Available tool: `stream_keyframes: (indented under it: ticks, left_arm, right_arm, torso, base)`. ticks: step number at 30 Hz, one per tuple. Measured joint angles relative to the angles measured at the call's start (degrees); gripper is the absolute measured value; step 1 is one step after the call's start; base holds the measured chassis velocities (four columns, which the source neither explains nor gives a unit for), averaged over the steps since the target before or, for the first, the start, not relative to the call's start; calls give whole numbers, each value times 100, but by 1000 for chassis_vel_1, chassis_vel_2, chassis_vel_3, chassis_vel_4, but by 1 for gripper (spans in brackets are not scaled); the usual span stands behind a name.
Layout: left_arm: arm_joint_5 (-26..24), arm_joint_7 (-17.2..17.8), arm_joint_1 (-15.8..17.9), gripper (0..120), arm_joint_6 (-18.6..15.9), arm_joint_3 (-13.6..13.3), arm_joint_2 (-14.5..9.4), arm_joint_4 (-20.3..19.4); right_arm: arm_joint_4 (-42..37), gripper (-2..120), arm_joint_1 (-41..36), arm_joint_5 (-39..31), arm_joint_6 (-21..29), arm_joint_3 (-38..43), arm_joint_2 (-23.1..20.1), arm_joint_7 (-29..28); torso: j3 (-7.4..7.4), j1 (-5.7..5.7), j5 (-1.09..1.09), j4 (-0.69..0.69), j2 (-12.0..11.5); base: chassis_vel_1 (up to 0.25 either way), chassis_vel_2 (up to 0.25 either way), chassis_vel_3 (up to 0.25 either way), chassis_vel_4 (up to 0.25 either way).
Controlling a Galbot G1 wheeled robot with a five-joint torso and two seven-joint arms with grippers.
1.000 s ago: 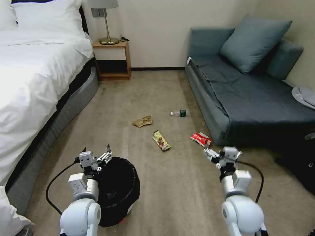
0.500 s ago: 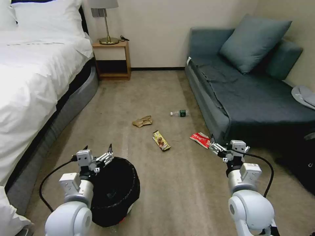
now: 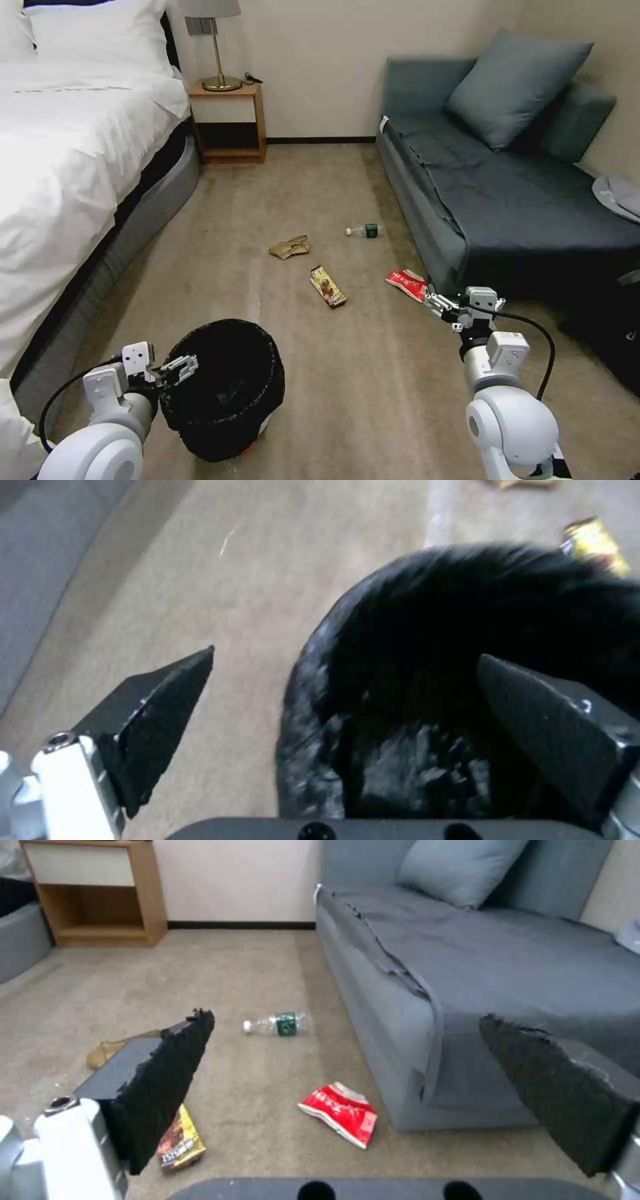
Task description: Pick up the trash bin, then pick up the garbage on the floor and place it into the trash bin.
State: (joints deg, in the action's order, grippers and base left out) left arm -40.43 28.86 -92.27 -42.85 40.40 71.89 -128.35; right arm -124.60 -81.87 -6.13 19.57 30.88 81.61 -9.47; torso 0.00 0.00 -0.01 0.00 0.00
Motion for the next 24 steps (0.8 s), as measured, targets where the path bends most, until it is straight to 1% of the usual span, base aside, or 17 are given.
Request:
stream_keyframes:
  ticks: [3,4,5,8,9,11,16,20,21,24]
  left_arm:
    - [-16,21,39,100,9,-3,8,180]
    - [-57,28,107,100,20,-12,8,389]
    - [-57,28,107,100,20,-12,8,389]
    - [-208,40,278,100,33,-55,6,816]
    - [-208,40,278,100,33,-55,6,816]
    - [-271,41,373,99,41,-98,26,1001]
    - [-348,38,422,97,48,-132,33,1108]
    - [-392,30,459,87,70,-152,35,1180]
    - [-392,30,459,87,70,-152,35,1180]
    - [-392,16,460,75,94,-163,39,1186]
  right_arm:
    - [20,100,0,1,-11,-1,-8,-4]
    - [25,100,0,2,-14,-3,-16,-6]
    - [25,100,0,2,-14,-3,-16,-6]
    - [40,100,8,6,-15,-8,-19,-12]
    - [40,100,8,6,-15,-8,-19,-12]
    - [48,100,7,15,-17,-14,-19,-16]
    - [50,100,10,19,-19,-14,-18,-25]
    - [58,100,18,21,-24,-7,-16,-38]
    - [58,100,18,21,-24,-7,-16,-38]
    - [71,100,24,27,-29,-9,-10,-44]
  torso:
    - [0,0,1,0,0]
    - [0,0,1,0,0]
    - [0,0,1,0,0]
    - [0,0,0,0,0]
    - [0,0,0,0,0]
    - [0,0,1,0,0]
    - [0,0,1,0,0]
    - [0,0,3,0,0]
    - [0,0,3,0,0]
    - [-1,0,3,0,0]
  base:
    - [0,0,0,0]
    - [0,0,0,0]
    - [0,0,0,0]
    - [0,0,0,0]
    - [0,0,0,0]
    - [0,0,0,0]
    - [0,0,0,0]
    - [0,0,0,0]
    - [0,0,0,0]
    - [0,0,0,0]
